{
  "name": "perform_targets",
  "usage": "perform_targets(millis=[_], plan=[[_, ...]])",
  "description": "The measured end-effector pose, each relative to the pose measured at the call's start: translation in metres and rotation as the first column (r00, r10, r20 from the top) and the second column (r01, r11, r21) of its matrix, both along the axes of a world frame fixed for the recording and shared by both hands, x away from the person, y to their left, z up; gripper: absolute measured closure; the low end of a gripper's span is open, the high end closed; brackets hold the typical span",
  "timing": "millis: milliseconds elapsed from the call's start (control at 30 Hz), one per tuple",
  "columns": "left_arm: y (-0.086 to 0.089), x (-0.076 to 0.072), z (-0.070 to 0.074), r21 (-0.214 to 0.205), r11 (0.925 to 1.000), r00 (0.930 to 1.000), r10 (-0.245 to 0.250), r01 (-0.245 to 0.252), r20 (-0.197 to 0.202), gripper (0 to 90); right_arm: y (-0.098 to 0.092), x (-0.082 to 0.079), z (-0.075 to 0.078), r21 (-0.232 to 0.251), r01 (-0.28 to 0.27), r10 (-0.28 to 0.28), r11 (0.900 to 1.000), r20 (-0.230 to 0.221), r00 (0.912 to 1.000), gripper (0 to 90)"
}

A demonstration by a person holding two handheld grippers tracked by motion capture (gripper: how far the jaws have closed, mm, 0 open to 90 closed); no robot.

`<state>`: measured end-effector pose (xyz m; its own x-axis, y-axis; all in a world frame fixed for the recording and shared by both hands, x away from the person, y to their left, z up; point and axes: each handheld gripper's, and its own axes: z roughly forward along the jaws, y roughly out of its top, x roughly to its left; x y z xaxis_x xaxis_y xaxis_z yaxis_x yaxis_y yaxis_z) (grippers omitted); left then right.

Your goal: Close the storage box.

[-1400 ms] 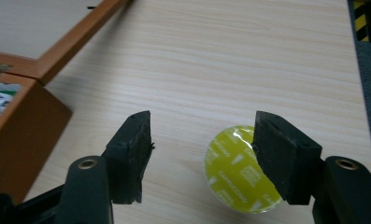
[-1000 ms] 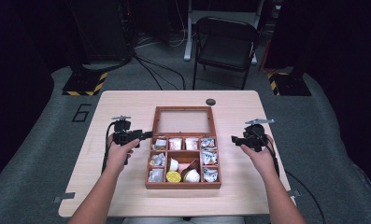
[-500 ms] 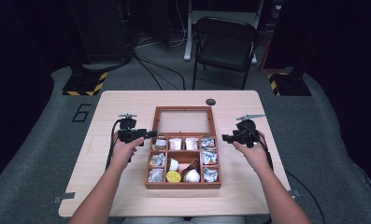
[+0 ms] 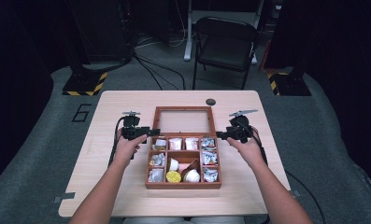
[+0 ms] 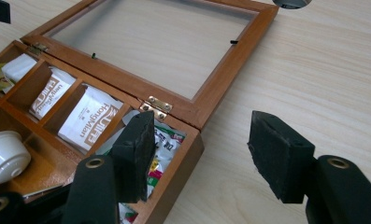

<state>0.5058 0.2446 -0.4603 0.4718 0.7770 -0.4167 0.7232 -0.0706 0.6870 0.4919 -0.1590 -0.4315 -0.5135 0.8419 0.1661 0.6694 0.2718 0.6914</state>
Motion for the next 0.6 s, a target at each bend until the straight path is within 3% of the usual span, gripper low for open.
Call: perform_targets(millis=[300,400,500,600], plan=[[0.002,0.005,-0.001,0.034,0.9990,0.9996,0.027,-0.027,-0.005,34.8,0.008,0.007,-0.007,-0.001,-0.004,0.004,1.0000,0.010,0.9999,44.0],[0.001,0.007,0.001,0.064,0.9977,0.9996,0.020,-0.021,0.019,35.6,0.012,0.008,-0.008,-0.015,-0.017,0.018,0.9997,0.027,0.9995,44.1],[0.000,0.009,0.000,0.059,0.9978,0.9993,0.029,-0.030,0.023,36.3,0.016,0.011,-0.007,-0.020,-0.032,0.032,0.9993,0.035,0.9989,44.1],[0.000,0.011,-0.004,0.076,0.9962,0.9987,0.041,-0.043,0.030,36.2,0.017,0.015,-0.008,0.000,-0.034,0.034,0.9994,0.023,0.9992,44.6]])
